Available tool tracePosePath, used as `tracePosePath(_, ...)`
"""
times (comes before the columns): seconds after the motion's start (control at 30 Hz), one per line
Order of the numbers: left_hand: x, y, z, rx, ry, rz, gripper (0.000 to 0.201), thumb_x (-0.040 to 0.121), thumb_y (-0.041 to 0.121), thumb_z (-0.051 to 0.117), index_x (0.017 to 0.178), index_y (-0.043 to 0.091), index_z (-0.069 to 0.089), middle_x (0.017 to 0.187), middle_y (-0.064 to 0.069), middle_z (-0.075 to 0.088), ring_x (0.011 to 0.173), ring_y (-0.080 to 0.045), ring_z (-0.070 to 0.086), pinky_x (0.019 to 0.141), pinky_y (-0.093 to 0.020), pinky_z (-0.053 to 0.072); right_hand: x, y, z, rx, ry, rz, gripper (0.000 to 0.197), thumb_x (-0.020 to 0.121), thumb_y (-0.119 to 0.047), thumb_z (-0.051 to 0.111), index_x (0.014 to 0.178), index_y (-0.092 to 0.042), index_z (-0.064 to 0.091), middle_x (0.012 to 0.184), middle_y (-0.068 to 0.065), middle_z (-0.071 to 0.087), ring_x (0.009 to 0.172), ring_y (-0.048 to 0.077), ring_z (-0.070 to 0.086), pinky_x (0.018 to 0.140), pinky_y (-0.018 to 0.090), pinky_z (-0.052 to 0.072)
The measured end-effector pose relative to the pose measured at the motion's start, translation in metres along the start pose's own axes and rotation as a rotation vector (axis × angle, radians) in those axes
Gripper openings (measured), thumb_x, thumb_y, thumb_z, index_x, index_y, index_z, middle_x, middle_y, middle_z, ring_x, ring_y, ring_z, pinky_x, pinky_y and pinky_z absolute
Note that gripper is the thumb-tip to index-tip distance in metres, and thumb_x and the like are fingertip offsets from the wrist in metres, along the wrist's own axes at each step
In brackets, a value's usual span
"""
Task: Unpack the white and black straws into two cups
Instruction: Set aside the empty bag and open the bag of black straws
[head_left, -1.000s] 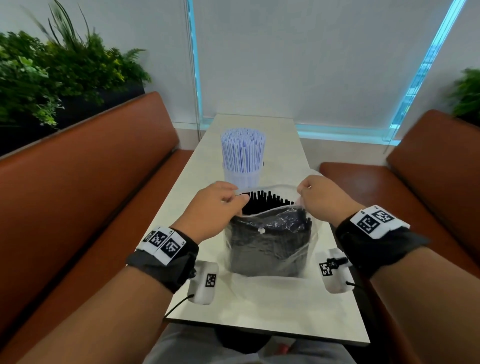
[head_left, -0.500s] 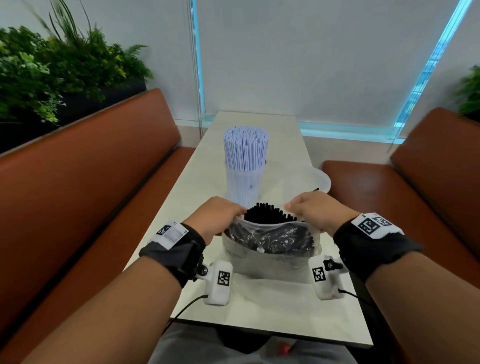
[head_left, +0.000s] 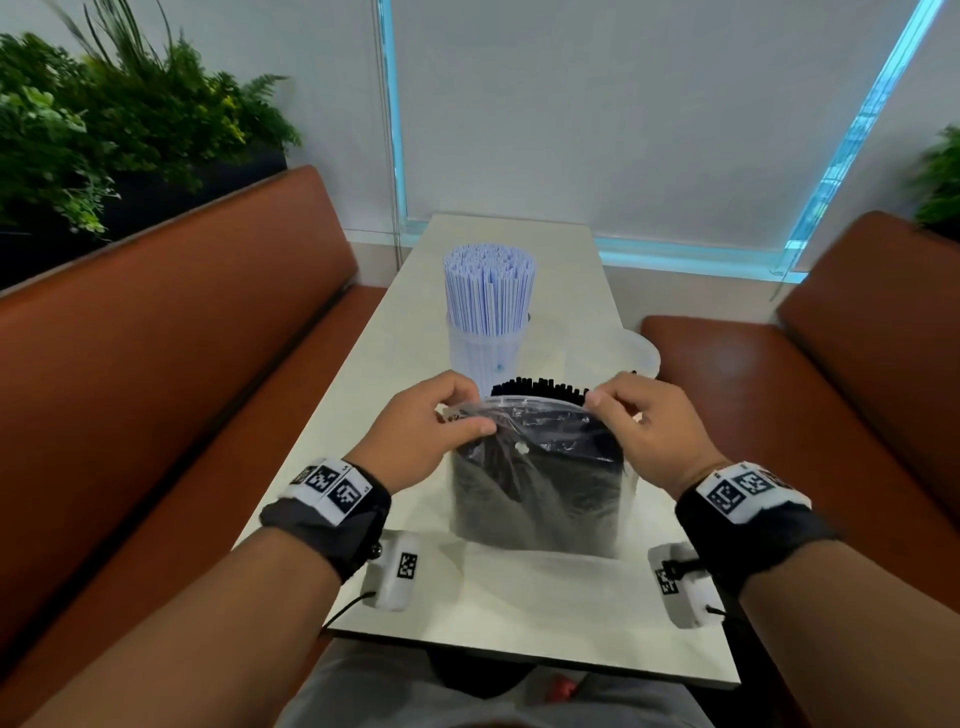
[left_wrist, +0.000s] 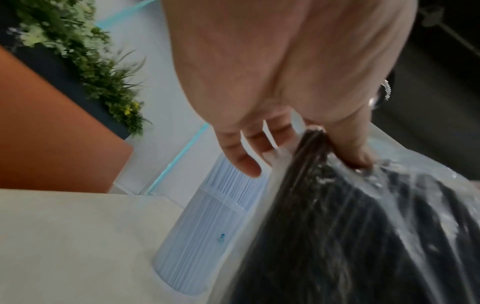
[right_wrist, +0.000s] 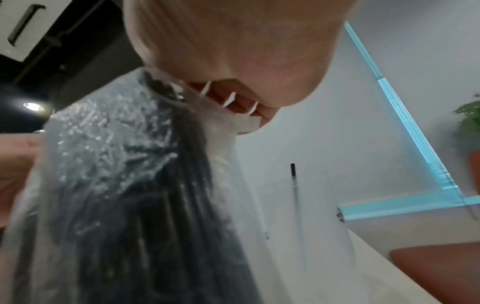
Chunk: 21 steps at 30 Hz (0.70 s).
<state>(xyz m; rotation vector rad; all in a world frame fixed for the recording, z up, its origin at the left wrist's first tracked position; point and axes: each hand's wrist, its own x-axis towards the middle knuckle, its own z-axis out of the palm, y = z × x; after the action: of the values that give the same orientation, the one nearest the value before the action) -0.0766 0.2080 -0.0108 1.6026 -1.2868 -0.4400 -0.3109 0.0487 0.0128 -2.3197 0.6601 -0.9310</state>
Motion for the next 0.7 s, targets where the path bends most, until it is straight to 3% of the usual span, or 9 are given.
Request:
tracePosePath(0.07,0.006,0.0,0.007,0.126,0.083,0.07,0.025,0.082,0.038,0.08,0.081,0.031,0.056,0.084,0.006,0.06,0.077,-0.008,0.055,0.071,-0.026,0.045,-0.008,-0.001,-0.006,-0.005,-0.087,-0.011,0.028,0.083,-0.056,0.06,0.082,-0.03,0.07,0.073,-0.004,0.064,0.069,0.016,0.058,0.069,0.04,0.05)
tracePosePath(0.2,0.012,0.002,0.013,0.342,0.149,0.15,0.029,0.084,0.043,0.073,0.078,0.035,0.046,0.084,0.008,0.053,0.083,-0.013,0.049,0.072,-0.029,0.042,-0.009,0.002,-0.017,-0.043,-0.218,0.025,0.034,0.07,-0.055,0.085,0.093,-0.035,0.07,0.078,-0.006,0.06,0.075,0.015,0.055,0.074,0.031,0.047)
tracePosePath(0.33,0.017,-0.002,0.001,0.306,0.058,0.12,0.028,0.084,0.037,0.077,0.079,0.036,0.05,0.086,0.007,0.055,0.083,-0.013,0.053,0.075,-0.033,0.045,-0.002,0.003,-0.032,0.06,-0.382,0.122,0.051,0.055,-0.056,0.088,0.103,-0.044,0.075,0.091,-0.008,0.066,0.087,0.01,0.06,0.085,0.02,0.047)
tracePosePath(0.4,0.018,0.0,-0.008,0.323,0.019,0.115,0.027,0.083,0.036,0.079,0.079,0.036,0.052,0.086,0.006,0.056,0.082,-0.012,0.054,0.075,-0.032,0.045,0.002,0.003,-0.037,0.034,-0.452,0.141,0.058,0.051,-0.06,0.088,0.106,-0.05,0.074,0.094,-0.012,0.067,0.091,0.005,0.062,0.085,0.014,0.045)
tracePosePath(0.47,0.019,0.001,-0.016,0.301,-0.035,0.114,0.023,0.082,0.038,0.08,0.081,0.034,0.057,0.086,0.009,0.059,0.083,-0.008,0.056,0.074,-0.028,0.044,0.006,0.004,-0.039,-0.01,-0.451,0.157,0.053,0.052,-0.056,0.09,0.102,-0.05,0.073,0.09,-0.017,0.067,0.086,0.004,0.061,0.08,0.012,0.044)
tracePosePath(0.57,0.017,0.002,-0.027,0.161,-0.202,0.066,0.014,0.083,0.036,0.077,0.093,0.037,0.067,0.098,0.016,0.065,0.094,-0.004,0.06,0.076,-0.02,0.048,0.009,0.01,-0.035,-0.145,-0.389,0.139,0.037,0.06,-0.044,0.093,0.084,-0.041,0.065,0.074,-0.019,0.061,0.068,0.003,0.053,0.061,0.012,0.039)
tracePosePath(0.63,0.015,0.002,-0.034,0.123,-0.279,0.062,0.022,0.085,0.027,0.073,0.101,0.041,0.07,0.105,0.019,0.066,0.103,-0.005,0.061,0.078,-0.016,0.05,0.007,0.015,-0.029,-0.222,-0.324,0.12,0.038,0.065,-0.042,0.091,0.077,-0.032,0.056,0.07,-0.014,0.06,0.062,0.002,0.05,0.054,0.017,0.034)
tracePosePath(0.7,0.015,0.001,-0.034,0.168,-0.267,0.094,0.028,0.087,0.019,0.073,0.1,0.042,0.069,0.104,0.019,0.065,0.102,-0.006,0.06,0.077,-0.017,0.05,0.004,0.016,-0.022,-0.279,-0.254,0.112,0.045,0.068,-0.041,0.089,0.071,-0.024,0.048,0.067,-0.004,0.058,0.061,0.004,0.047,0.053,0.024,0.033)
